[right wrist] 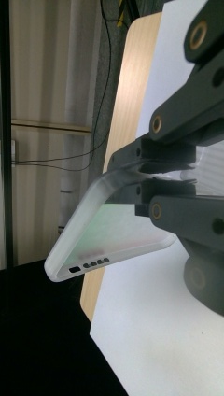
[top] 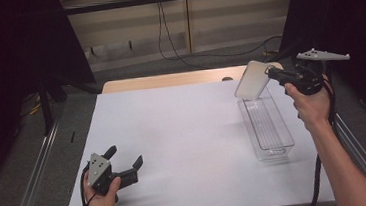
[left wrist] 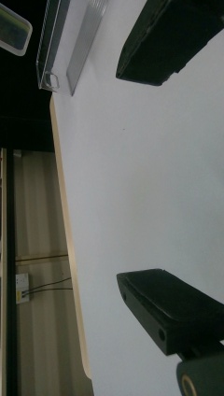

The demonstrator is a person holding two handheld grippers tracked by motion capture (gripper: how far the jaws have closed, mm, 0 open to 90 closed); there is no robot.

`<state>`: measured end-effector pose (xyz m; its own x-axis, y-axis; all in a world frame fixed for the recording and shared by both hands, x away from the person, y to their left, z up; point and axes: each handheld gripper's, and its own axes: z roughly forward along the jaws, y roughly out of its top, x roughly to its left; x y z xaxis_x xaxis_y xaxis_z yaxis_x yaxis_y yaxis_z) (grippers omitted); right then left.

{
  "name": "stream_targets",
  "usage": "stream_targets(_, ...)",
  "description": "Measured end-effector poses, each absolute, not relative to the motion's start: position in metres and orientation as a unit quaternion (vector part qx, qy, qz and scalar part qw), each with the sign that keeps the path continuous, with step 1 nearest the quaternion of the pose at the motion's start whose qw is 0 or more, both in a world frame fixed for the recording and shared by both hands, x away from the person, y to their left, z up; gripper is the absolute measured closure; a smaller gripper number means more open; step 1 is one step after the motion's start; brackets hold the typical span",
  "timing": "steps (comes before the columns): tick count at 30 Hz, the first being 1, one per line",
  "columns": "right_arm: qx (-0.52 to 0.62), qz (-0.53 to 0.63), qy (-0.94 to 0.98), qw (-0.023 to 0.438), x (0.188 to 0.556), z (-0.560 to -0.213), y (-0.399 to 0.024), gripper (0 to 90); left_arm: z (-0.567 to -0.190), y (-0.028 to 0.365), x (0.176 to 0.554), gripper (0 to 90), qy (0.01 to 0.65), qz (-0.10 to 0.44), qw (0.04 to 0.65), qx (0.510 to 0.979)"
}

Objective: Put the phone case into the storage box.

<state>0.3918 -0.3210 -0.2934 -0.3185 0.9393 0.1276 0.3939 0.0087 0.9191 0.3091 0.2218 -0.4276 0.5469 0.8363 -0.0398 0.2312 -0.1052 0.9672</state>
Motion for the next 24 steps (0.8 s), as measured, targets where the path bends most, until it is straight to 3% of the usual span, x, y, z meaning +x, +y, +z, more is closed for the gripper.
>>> stream_targets(24, 0.507, 0.462, 0.67, 0.284, 0.419, -0.308, -0.348, 84.2, -0.428, 0.222, 0.309, 3.8, 0.386, 0.281, 0.543, 0.691)
